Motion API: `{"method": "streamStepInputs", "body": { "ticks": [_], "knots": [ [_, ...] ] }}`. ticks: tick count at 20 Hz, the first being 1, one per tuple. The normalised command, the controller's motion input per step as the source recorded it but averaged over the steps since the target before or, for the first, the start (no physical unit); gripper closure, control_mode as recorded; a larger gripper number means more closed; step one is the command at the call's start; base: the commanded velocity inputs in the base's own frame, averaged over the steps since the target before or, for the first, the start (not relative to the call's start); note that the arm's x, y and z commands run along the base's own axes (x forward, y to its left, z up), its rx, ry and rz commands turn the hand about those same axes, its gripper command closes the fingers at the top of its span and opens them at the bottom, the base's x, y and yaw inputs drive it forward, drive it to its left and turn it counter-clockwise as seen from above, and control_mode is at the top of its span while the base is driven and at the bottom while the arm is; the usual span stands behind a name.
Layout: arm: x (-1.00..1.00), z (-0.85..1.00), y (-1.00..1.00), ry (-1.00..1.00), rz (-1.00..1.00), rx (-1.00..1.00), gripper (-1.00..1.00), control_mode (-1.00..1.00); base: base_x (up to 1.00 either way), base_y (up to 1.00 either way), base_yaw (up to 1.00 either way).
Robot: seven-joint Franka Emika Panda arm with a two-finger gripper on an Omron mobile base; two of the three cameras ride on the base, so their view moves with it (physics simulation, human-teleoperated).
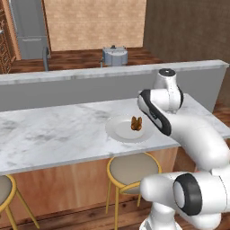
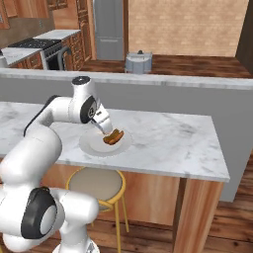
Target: Move the hot dog bun to the plate on the dining table and place the condiment next to that plate. Then navigate to the fridge and take the sausage and place it on the plate as well.
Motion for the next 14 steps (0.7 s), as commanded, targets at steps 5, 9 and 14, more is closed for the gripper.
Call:
{"method": "streamStepInputs", "body": {
  "ticks": [5,9,14],
  "knots": [
    [-0.99,0.71,0.0,0.31,0.01,0.0,-1.0,-1.0,0.0,0.0,0.0],
    [-1.0,0.23,0.0,0.17,0.06,-0.01,-1.0,-1.0,0.0,0.0,0.0],
    [-1.0,0.0,0.0,0.11,0.06,-0.02,-1.0,-1.0,0.0,0.0,0.0]
  ]
}}
